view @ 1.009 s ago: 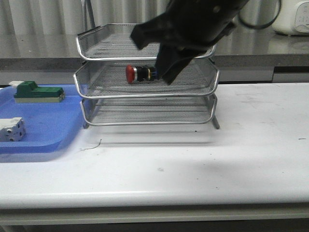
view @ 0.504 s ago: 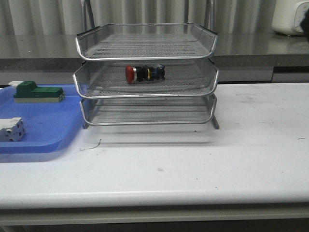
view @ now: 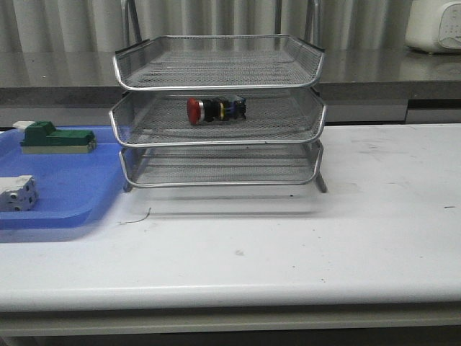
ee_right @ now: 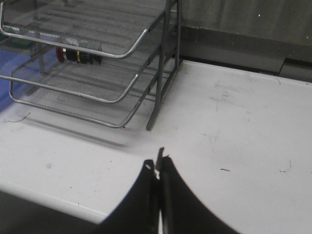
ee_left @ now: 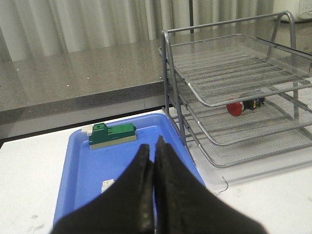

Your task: Place button on rack with both arms

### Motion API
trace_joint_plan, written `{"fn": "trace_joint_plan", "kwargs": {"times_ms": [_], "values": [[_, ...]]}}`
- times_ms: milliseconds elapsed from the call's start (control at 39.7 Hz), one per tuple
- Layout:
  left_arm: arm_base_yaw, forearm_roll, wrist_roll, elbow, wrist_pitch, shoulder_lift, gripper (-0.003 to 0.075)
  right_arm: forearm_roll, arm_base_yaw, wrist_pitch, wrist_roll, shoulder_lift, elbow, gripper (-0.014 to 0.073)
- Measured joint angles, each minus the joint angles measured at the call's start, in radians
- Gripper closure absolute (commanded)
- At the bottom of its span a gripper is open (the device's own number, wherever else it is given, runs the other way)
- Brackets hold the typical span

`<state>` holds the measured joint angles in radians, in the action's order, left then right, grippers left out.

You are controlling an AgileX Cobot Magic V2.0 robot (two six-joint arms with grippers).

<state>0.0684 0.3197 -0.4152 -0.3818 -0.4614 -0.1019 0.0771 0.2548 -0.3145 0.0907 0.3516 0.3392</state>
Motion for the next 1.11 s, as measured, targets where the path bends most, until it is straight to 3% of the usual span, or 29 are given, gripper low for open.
{"fn": "trace_joint_plan", "kwargs": {"times_ms": [1110], "values": [[0.0,0.0,0.0,0.001,0.0,0.0,0.0739,0.0,0.0,0.003,0.0,-0.055,-0.007,0.0704]]}}
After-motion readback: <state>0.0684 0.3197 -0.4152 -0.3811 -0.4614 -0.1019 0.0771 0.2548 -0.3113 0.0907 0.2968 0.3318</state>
